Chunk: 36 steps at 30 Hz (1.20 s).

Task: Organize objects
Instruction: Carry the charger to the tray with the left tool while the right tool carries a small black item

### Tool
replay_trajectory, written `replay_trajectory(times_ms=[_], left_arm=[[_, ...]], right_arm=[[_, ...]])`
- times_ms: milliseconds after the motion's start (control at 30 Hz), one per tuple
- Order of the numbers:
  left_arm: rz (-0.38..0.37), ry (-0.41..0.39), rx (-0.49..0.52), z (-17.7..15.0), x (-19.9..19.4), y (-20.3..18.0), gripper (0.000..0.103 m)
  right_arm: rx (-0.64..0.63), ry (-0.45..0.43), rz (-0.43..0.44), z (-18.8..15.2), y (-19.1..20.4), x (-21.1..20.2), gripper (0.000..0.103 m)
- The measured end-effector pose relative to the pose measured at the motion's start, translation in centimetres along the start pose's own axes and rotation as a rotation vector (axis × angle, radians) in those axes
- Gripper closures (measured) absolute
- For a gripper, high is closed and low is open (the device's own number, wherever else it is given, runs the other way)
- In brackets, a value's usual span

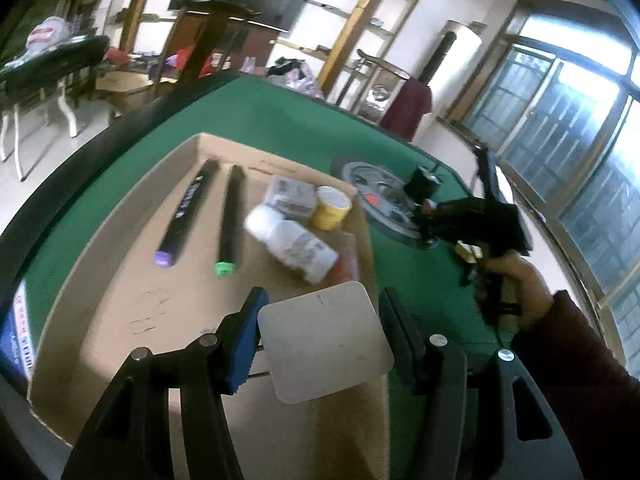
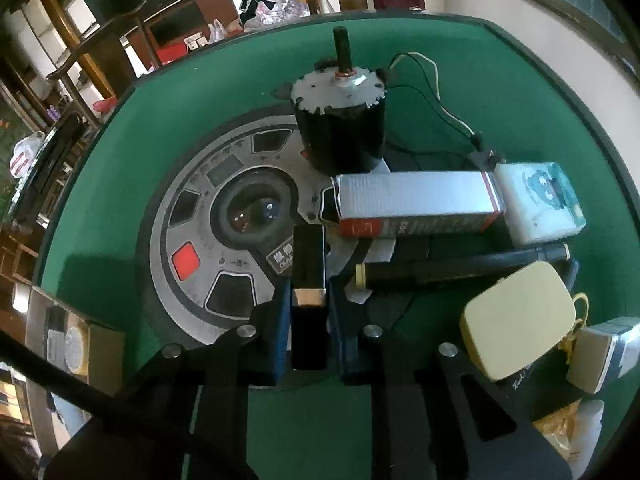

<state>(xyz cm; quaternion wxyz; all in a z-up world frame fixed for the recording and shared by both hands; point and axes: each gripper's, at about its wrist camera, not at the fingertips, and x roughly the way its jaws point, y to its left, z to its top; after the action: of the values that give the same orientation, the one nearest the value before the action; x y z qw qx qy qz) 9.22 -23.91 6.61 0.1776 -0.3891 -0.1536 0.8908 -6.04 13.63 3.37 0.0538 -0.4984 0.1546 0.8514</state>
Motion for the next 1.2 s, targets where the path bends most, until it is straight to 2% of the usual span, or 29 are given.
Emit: replay_trajectory(times_ms=[133, 300, 467, 667, 733, 767, 867, 1000, 1200], left_arm=[[0.037, 0.009, -0.011, 0.0, -0.1, 1.2, 0.052], [0.109, 0.050, 0.006, 0.5, 1.1, 1.8, 0.052], [0.181, 0.144, 0.014, 1.0, 3.9, 2.5, 0.052], [0.280, 0.214, 0.007, 2.9, 5.6, 4.3, 0.052], [0.288, 0.227, 0.004, 3.5, 6.1, 4.8, 0.052], [0.308, 0.229, 0.006, 3.9, 6.4, 5.1, 0.058], [0.347, 0.234, -0.012, 4.9, 7.1, 6.2, 0.059], [0.323, 0.218, -0.061, 5.5, 7.6, 7.2, 0.058], [0.272, 0.169, -0.155, 5.0, 6.4, 8.3, 0.057]], right_arm=[[0.028, -0.003, 0.097, -0.8, -1.1, -1.7, 0.088], [0.022, -0.016, 0.263, -2.1, -1.0, -5.0, 0.088], [-0.033, 0.011, 0.410, -3.8, 2.2, -6.8, 0.088], [-0.146, 0.059, 0.502, -7.0, 7.4, -7.5, 0.088], [-0.175, 0.077, 0.528, -8.1, 8.6, -7.6, 0.088], [-0.192, 0.087, 0.540, -8.5, 9.6, -7.3, 0.088], [-0.243, 0.121, 0.566, -9.8, 12.2, -6.6, 0.088], [-0.293, 0.160, 0.574, -11.3, 15.2, -5.3, 0.087], [-0.351, 0.194, 0.528, -12.1, 18.3, -2.8, 0.087]])
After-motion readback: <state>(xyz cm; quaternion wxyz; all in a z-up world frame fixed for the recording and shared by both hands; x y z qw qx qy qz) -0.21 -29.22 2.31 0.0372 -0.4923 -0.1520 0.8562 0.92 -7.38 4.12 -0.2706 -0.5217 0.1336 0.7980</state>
